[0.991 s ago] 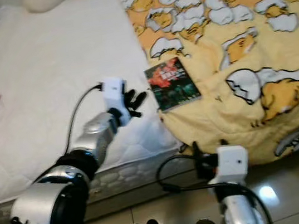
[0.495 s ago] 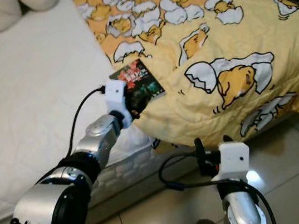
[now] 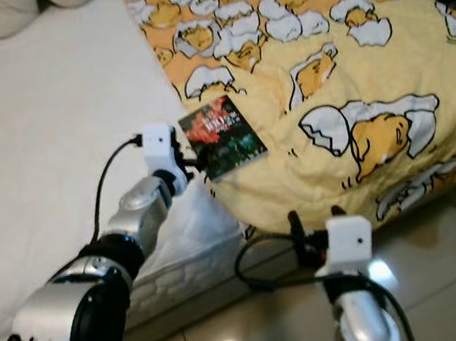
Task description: Clean up the room
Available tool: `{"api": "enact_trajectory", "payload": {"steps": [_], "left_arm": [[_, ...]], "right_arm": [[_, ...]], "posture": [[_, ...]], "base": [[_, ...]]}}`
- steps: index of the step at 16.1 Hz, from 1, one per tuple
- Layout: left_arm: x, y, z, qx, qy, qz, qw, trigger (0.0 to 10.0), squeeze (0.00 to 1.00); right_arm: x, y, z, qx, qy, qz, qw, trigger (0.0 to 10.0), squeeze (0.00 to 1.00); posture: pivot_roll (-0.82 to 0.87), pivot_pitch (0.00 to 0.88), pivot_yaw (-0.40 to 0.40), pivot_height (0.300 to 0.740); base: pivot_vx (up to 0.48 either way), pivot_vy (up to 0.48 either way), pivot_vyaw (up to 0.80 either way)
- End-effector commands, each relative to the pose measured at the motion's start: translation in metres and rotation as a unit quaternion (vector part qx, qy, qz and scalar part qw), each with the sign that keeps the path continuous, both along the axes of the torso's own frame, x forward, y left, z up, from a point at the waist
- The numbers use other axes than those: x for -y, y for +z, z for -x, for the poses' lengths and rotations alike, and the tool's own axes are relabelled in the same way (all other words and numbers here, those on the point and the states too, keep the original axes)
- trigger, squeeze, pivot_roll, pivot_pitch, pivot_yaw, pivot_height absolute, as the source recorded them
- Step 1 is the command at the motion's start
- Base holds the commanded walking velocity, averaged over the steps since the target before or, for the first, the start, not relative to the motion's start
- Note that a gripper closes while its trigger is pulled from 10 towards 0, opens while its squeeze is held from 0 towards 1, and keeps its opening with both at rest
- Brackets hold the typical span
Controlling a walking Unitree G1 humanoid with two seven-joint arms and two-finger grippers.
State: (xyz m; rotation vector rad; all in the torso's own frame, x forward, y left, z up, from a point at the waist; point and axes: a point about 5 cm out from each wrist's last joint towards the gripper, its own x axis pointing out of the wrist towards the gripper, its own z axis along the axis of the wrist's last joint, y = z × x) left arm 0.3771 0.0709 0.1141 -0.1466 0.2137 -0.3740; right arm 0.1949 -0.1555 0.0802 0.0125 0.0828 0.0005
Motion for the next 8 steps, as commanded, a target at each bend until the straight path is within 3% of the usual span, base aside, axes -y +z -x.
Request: {"api": "enact_trajectory", "payload": {"steps": [1, 5, 6, 8], "left_arm": [[0.006, 0.002, 0.000, 0.002, -0.004, 0.001, 1.000, 10.0, 1.00], [0.015, 0.004, 0.001, 0.008, -0.033, -0.001, 0.999, 10.0, 1.00], [0.016, 0.003, 0.002, -0.002, -0.035, 0.007, 0.999, 10.0, 0.00], [0.013, -0.003, 0.003, -0.032, -0.010, 0.033, 0.999, 10.0, 0.00]], "right_arm": [[0.002, -0.001, 0.003, -0.007, -0.003, 0.002, 1.000, 10.0, 0.11], [0.001, -0.001, 0.006, -0.008, -0.004, 0.000, 1.000, 10.0, 0.12], [0.000, -0.001, 0.007, -0.009, -0.005, -0.001, 1.000, 10.0, 0.12], [-0.002, -0.001, 0.011, -0.012, -0.002, -0.005, 1.000, 10.0, 0.12]], "posture": [[-0.17, 0.136, 0.107, 0.740], [-0.17, 0.148, 0.111, 0.740], [-0.17, 0.155, 0.113, 0.740], [-0.18, 0.177, 0.110, 0.740]], "base": [[0.480, 0.000, 0.00], [0.480, 0.000, 0.00], [0.416, 0.000, 0.00], [0.000, 0.000, 0.00]]}}
